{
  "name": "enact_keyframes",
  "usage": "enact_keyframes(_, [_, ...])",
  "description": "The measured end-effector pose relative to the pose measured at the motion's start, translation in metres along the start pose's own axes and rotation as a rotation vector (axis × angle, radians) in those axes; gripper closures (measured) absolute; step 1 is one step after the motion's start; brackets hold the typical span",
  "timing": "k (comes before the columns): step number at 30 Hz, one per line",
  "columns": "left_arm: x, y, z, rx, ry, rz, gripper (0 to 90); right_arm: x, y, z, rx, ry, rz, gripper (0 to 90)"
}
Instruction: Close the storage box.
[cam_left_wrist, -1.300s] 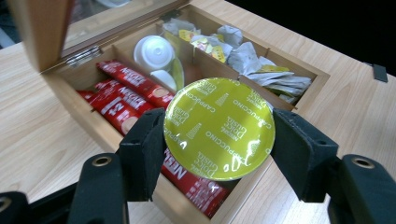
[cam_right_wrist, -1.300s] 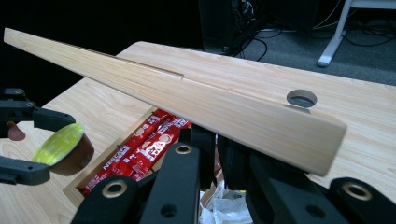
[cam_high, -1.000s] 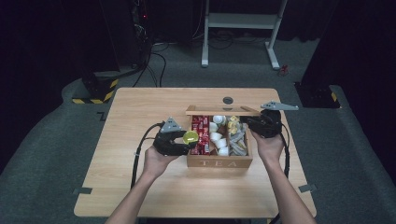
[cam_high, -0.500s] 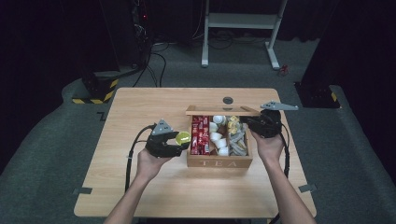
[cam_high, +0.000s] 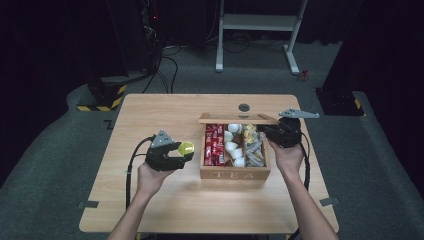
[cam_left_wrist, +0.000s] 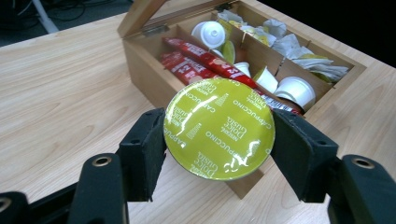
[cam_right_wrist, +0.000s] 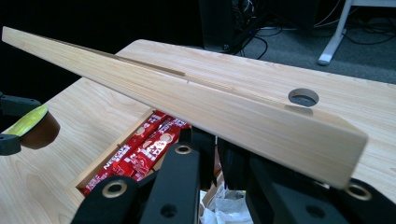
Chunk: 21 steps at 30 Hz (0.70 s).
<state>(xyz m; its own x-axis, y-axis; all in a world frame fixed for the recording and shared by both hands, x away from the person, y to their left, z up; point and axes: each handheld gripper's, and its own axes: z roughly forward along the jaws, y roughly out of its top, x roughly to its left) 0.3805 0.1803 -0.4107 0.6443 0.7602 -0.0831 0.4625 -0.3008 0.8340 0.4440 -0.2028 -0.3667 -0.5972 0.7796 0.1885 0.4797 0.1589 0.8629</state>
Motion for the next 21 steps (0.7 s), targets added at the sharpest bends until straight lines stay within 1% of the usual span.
enact_keyframes(5, [0.004, -0.005, -0.003, 0.005, 0.017, -0.001, 37.7, 0.000, 0.000, 0.000, 0.001, 0.000, 0.001, 85.2])
enact_keyframes(6, [0.005, -0.008, -0.004, 0.006, 0.019, -0.014, 37.7, 0.000, 0.000, 0.000, 0.002, 0.000, 0.000, 85.2])
enact_keyframes(13, [0.010, -0.015, -0.008, 0.005, 0.032, -0.032, 37.7, 0.000, 0.000, 0.000, 0.002, -0.001, 0.000, 85.2])
enact_keyframes(17, [0.012, -0.019, -0.010, 0.010, 0.043, -0.036, 37.7, 0.000, 0.000, 0.000, 0.001, -0.001, 0.000, 85.2])
enact_keyframes(18, [0.013, -0.019, -0.010, 0.013, 0.050, -0.026, 37.7, 0.000, 0.000, 0.000, 0.001, -0.001, 0.000, 85.2])
enact_keyframes(20, [0.013, -0.021, -0.010, 0.014, 0.052, -0.035, 37.7, 0.000, 0.000, 0.000, 0.002, -0.001, 0.000, 85.2])
enact_keyframes(21, [0.014, -0.022, -0.011, 0.016, 0.055, -0.032, 37.7, 0.000, 0.000, 0.000, 0.003, -0.001, -0.001, 85.2])
